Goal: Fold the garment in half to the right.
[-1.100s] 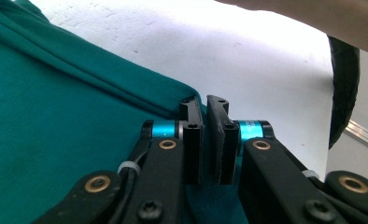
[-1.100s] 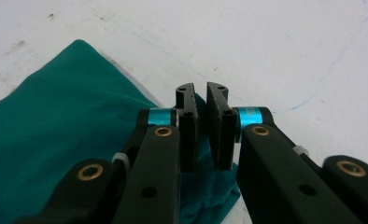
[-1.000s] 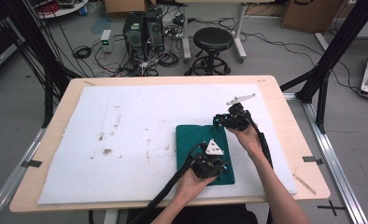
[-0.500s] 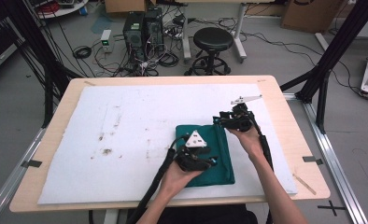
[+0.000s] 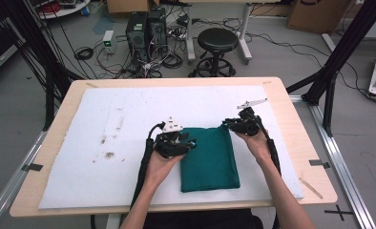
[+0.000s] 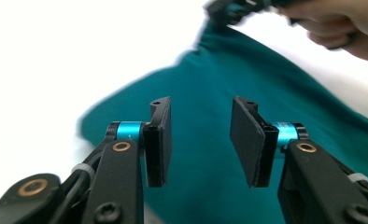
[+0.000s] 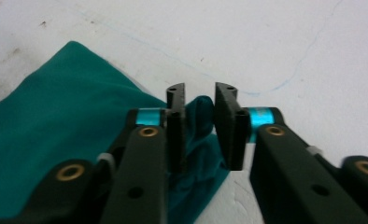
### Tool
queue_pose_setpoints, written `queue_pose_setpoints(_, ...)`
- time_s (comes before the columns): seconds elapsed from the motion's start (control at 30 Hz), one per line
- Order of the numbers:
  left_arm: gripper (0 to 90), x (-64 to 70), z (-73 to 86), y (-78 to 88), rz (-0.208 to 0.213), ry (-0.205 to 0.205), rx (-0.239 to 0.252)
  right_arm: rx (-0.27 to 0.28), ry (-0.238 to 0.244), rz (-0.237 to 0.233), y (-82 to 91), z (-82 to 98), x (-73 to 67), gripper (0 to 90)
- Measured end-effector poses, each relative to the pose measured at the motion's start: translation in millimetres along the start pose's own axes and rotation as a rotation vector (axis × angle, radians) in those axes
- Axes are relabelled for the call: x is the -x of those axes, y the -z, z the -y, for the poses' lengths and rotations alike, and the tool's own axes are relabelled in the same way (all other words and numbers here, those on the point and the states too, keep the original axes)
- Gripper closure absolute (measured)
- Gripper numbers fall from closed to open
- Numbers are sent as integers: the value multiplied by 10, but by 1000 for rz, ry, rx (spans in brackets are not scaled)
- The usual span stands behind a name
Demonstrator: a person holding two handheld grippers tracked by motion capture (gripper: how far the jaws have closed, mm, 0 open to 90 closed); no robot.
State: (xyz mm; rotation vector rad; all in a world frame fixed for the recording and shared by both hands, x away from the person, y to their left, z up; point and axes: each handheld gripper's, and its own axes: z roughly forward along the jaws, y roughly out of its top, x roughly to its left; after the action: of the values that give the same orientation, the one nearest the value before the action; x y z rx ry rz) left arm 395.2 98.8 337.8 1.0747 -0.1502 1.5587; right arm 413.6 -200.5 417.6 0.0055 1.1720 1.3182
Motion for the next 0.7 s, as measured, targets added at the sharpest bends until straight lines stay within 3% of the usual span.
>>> queue_pose_setpoints(0.07,622,-63,-18,-37,-41,-1,-10,-11,4,16,1,16,20,831)
queue_pose_setpoints(0.17,665,-157,-39,-110,-66,32,-10,-27,19,48,-10,47,27,880)
queue_pose_setpoints(0.3,712,-257,-53,-219,-111,59,-12,-38,6,71,-25,110,49,884)
queue_pose_setpoints(0.37,720,-289,-50,-281,-119,65,-14,-38,-2,75,-31,142,66,888)
queue_pose_setpoints(0.5,716,-332,-8,-400,-150,67,-63,-44,-6,87,-52,191,80,900)
queue_pose_setpoints(0.6,683,-345,6,-410,-158,70,-75,-62,0,91,-67,211,75,900)
queue_pose_setpoints(0.7,672,-344,-17,-362,-161,66,-41,0,-30,104,26,199,53,779)
